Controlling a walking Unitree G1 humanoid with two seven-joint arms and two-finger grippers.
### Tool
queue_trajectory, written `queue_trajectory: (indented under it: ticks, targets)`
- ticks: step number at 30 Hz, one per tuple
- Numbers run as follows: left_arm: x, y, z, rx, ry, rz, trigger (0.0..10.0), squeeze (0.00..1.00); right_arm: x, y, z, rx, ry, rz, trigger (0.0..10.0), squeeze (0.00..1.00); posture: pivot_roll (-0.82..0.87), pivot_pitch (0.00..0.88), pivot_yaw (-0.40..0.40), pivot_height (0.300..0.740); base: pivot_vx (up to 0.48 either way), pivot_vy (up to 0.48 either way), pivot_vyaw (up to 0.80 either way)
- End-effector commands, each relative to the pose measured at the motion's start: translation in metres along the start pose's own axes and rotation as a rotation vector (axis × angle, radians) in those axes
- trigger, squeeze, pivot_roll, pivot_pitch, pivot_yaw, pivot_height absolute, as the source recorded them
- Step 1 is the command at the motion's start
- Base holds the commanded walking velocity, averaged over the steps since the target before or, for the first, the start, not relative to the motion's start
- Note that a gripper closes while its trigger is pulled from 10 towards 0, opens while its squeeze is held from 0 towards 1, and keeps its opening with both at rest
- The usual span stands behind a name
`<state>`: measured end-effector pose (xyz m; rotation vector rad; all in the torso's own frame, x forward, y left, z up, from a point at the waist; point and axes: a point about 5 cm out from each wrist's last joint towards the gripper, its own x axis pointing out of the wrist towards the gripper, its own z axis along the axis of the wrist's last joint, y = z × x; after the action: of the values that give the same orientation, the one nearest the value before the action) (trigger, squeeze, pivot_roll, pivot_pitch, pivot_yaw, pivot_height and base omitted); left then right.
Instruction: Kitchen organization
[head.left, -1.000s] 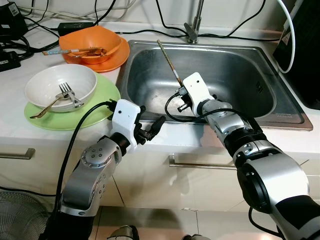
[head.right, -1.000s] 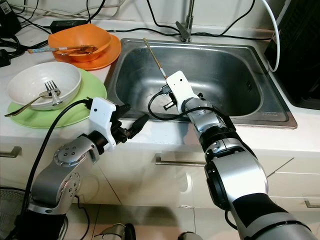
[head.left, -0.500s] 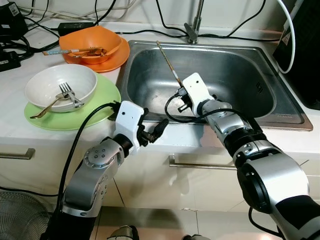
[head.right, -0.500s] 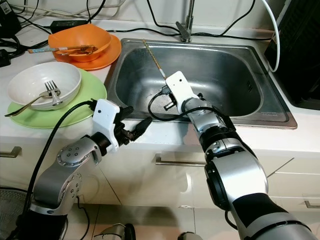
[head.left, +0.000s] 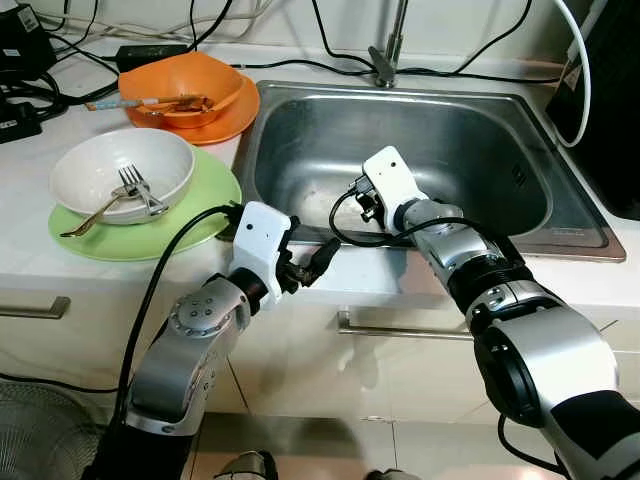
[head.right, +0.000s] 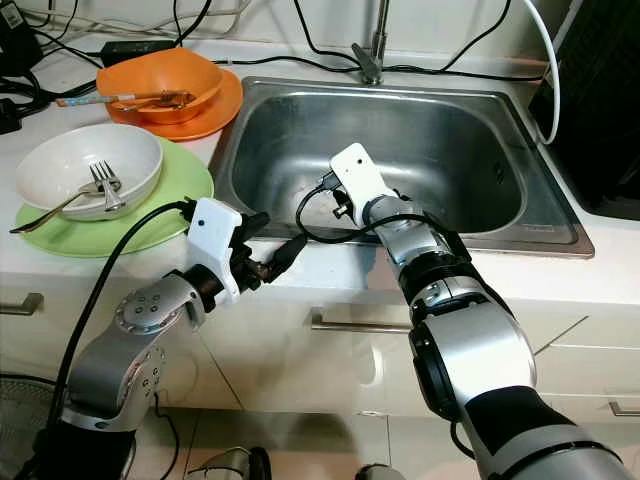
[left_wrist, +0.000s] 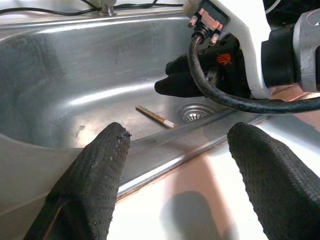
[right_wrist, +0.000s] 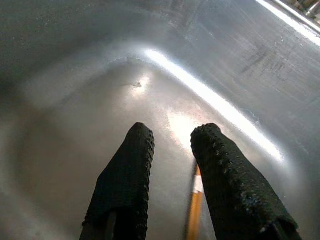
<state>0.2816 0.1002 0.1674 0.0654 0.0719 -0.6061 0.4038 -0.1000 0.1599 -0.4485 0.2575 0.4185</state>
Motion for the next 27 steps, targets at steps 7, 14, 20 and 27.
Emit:
queue_trajectory:
  ticks: [7, 14, 20, 27]
  targets:
    - [0.002, 0.003, 0.015, 0.031, -0.104, 0.074, 10.0, 0.00, -0.005, -0.019, 0.009, 0.132, -0.150, -0.120, 10.0, 0.00, 0.01, 0.087, -0.023, 0.740, 0.000, 0.000, 0.00]
    - [0.006, -0.001, 0.026, 0.045, -0.167, 0.073, 10.0, 0.00, -0.023, -0.047, 0.060, 0.230, -0.523, -0.222, 10.0, 0.00, -0.01, 0.096, -0.018, 0.740, 0.000, 0.000, 0.00]
    - [0.010, 0.000, 0.041, 0.079, -0.268, 0.142, 10.0, 0.00, -0.037, -0.051, 0.069, 0.287, -0.706, -0.261, 10.0, 0.00, -0.02, 0.102, -0.019, 0.740, 0.000, 0.000, 0.00]
    - [0.009, 0.000, 0.047, 0.238, -0.331, 0.235, 10.0, 0.00, -0.049, -0.035, 0.052, 0.367, -0.809, -0.259, 10.0, 0.00, -0.02, 0.105, -0.022, 0.740, 0.000, 0.000, 0.00]
